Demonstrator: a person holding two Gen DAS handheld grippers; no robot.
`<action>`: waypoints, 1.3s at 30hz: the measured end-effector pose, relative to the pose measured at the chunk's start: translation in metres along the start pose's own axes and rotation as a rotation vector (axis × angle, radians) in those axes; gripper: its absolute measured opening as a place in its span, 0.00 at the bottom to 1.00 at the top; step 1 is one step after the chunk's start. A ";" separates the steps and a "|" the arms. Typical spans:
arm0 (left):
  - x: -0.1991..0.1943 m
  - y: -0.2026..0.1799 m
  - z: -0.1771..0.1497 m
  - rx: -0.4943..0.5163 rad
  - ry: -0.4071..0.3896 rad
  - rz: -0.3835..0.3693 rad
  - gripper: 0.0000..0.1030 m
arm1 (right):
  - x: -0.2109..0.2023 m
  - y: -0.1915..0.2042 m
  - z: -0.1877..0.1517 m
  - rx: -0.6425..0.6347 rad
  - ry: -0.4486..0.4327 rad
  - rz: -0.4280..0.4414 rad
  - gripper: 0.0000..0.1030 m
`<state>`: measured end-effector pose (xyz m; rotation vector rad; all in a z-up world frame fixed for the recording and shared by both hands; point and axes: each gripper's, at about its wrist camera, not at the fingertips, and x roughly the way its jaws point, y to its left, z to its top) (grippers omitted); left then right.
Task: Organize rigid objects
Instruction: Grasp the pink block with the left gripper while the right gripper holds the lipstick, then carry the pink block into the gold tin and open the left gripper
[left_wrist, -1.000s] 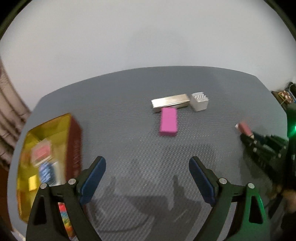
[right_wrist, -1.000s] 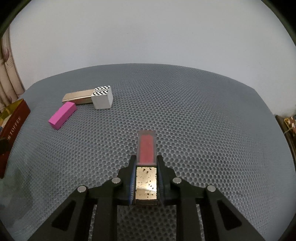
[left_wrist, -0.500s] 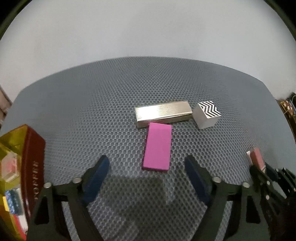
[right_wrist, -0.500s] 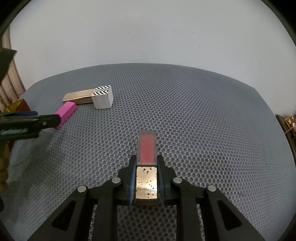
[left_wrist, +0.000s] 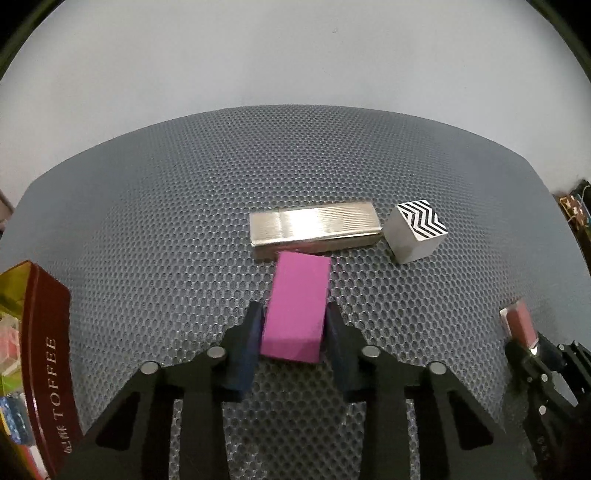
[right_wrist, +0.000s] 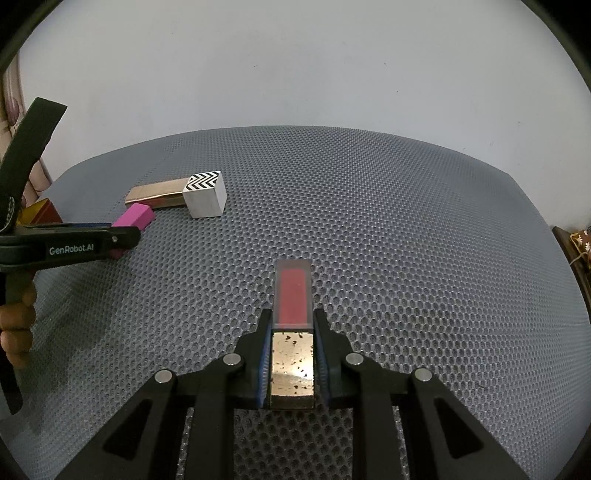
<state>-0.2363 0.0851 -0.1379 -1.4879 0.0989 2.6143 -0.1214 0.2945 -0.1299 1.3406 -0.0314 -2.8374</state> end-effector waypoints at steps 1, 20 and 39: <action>-0.001 -0.001 -0.001 0.003 0.002 0.008 0.26 | 0.000 0.001 0.000 0.000 0.000 0.000 0.20; -0.032 -0.029 -0.003 -0.006 -0.029 0.092 0.26 | 0.019 0.004 0.014 -0.007 0.001 -0.008 0.20; -0.082 -0.003 -0.028 -0.031 -0.068 0.172 0.26 | 0.023 0.002 0.011 -0.011 0.001 -0.012 0.20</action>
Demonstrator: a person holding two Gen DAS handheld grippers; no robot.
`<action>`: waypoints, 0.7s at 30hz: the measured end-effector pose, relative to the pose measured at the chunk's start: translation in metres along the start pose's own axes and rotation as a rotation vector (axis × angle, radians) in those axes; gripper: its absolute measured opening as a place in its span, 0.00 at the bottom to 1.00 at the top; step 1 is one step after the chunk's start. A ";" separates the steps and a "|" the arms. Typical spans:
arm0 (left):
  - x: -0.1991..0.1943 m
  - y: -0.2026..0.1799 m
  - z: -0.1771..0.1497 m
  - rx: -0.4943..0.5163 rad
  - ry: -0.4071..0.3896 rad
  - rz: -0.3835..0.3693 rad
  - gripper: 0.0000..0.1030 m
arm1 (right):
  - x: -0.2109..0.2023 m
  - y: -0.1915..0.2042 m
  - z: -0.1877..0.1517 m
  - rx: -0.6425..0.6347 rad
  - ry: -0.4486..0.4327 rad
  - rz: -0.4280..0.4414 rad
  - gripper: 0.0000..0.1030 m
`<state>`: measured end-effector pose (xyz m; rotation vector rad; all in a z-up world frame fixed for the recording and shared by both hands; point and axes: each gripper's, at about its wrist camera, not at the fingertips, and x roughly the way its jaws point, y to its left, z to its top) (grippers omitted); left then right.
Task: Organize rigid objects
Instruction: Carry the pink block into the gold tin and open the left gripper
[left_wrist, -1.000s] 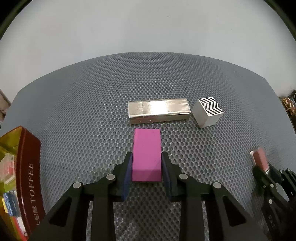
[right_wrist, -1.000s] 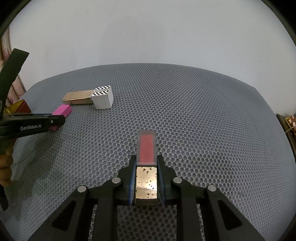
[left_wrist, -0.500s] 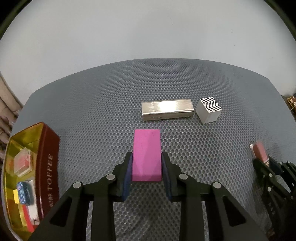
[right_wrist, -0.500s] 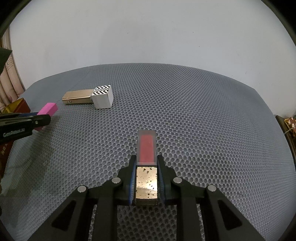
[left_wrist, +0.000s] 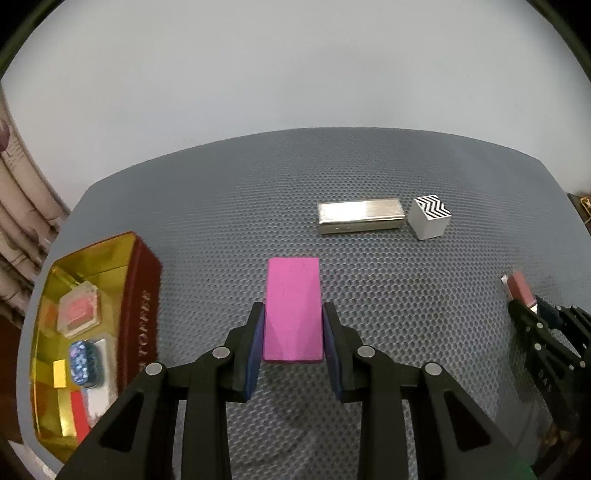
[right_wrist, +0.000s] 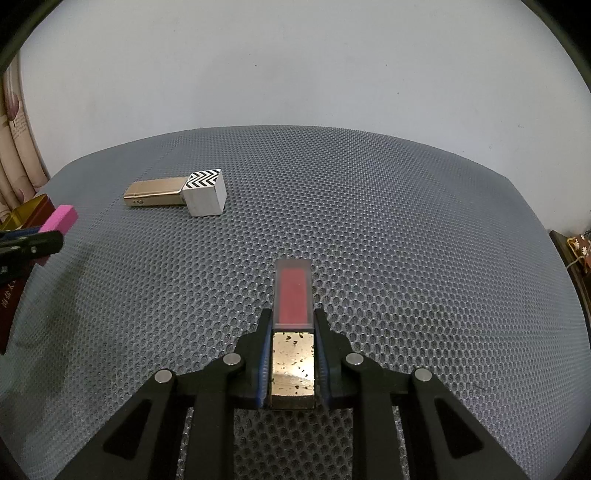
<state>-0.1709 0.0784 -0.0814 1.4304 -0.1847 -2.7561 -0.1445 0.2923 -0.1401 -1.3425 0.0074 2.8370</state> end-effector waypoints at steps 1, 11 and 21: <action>-0.005 0.004 -0.001 -0.005 -0.002 0.006 0.26 | 0.000 0.000 0.000 0.000 0.000 0.000 0.20; -0.014 0.056 -0.004 -0.084 -0.014 0.048 0.26 | -0.003 -0.003 0.003 -0.002 0.000 -0.002 0.20; -0.015 0.102 -0.007 -0.170 -0.005 0.097 0.26 | -0.005 -0.005 0.003 -0.006 0.000 -0.006 0.20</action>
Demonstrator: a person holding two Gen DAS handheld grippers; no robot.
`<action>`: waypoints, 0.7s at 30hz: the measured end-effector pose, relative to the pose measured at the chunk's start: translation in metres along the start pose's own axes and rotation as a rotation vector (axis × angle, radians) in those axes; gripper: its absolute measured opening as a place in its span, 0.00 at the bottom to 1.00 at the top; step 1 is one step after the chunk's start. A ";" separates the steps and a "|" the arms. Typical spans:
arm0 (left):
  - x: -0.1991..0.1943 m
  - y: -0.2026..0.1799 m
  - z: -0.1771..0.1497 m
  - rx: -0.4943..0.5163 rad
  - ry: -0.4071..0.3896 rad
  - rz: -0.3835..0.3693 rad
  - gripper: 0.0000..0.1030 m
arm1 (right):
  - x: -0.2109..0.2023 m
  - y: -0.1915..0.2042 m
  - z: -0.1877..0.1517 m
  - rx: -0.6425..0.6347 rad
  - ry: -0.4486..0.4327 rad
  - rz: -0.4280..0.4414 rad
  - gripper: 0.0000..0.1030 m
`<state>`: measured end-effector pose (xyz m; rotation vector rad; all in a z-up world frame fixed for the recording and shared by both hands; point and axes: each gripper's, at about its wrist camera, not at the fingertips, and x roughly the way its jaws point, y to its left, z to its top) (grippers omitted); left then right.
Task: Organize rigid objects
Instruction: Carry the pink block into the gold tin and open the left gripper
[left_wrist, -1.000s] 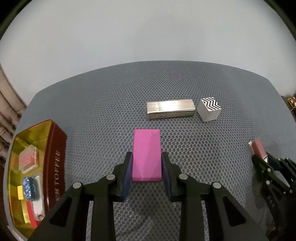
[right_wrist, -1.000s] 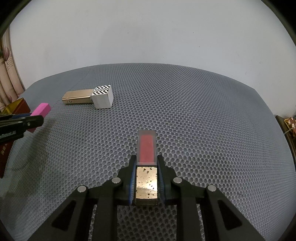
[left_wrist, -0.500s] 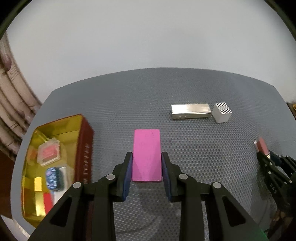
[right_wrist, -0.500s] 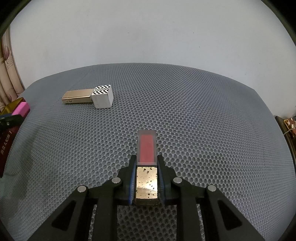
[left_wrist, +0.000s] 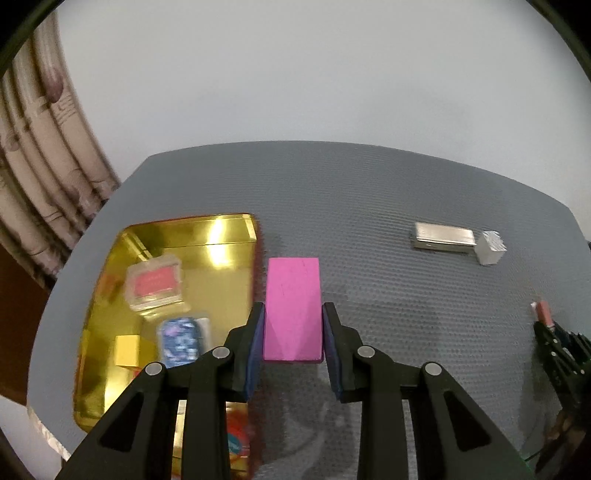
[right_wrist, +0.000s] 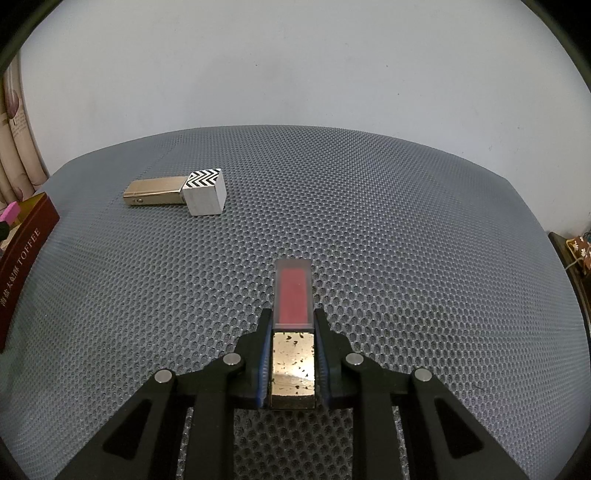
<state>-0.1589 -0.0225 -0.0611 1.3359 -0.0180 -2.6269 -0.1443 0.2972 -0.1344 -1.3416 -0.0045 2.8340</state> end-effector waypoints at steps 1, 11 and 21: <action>0.000 0.005 0.000 -0.005 -0.003 0.009 0.26 | 0.000 0.000 0.000 0.000 0.000 0.000 0.20; 0.012 0.055 -0.002 -0.089 0.031 0.065 0.26 | 0.000 -0.002 0.000 0.000 0.000 -0.001 0.20; 0.028 0.094 -0.004 -0.166 0.052 0.094 0.26 | -0.001 -0.003 0.001 -0.003 0.000 -0.005 0.20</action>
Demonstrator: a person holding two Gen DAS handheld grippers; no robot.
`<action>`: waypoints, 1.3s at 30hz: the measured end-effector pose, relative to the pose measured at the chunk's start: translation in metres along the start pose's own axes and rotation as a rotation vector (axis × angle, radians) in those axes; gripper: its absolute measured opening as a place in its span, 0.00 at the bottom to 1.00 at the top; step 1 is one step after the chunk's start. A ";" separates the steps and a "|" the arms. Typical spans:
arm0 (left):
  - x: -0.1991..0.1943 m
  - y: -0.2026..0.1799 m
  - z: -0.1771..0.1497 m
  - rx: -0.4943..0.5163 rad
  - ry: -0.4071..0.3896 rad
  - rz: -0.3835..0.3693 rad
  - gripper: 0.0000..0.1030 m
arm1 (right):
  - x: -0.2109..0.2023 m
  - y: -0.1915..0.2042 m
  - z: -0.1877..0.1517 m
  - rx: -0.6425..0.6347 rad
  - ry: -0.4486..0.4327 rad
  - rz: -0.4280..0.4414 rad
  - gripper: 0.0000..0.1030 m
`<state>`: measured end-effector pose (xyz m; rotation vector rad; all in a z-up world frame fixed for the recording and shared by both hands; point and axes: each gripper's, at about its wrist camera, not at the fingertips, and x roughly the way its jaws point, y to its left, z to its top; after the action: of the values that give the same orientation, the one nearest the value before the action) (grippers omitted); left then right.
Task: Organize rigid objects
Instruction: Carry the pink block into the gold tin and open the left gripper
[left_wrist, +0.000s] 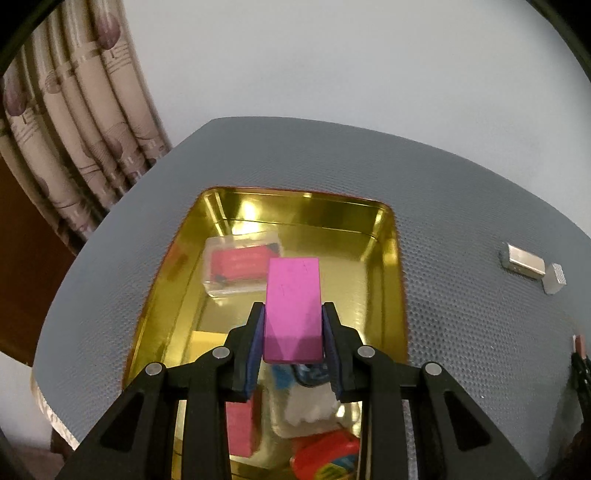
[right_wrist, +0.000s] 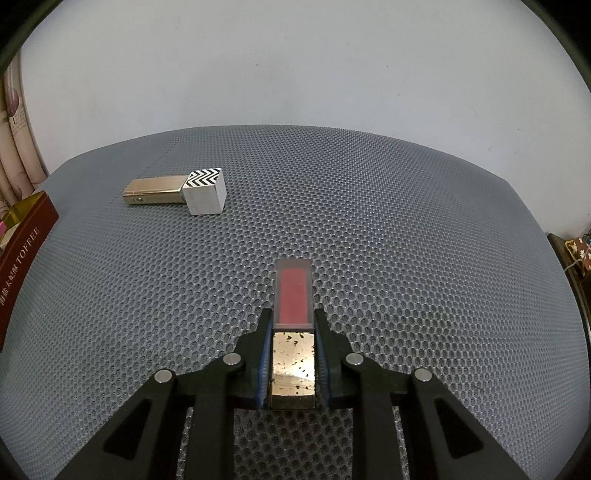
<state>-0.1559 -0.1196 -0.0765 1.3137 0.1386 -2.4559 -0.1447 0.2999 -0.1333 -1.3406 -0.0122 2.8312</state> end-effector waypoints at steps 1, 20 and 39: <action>0.000 0.003 0.001 -0.002 -0.001 0.001 0.26 | 0.000 0.000 0.000 0.000 0.000 0.000 0.20; 0.038 0.044 0.029 -0.069 0.059 0.028 0.26 | -0.002 -0.009 0.000 -0.002 0.000 -0.003 0.20; 0.028 0.044 0.023 -0.069 0.048 -0.007 0.33 | 0.000 -0.015 0.000 -0.006 0.000 -0.008 0.20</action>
<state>-0.1723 -0.1737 -0.0832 1.3449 0.2381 -2.4035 -0.1444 0.3152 -0.1329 -1.3388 -0.0259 2.8273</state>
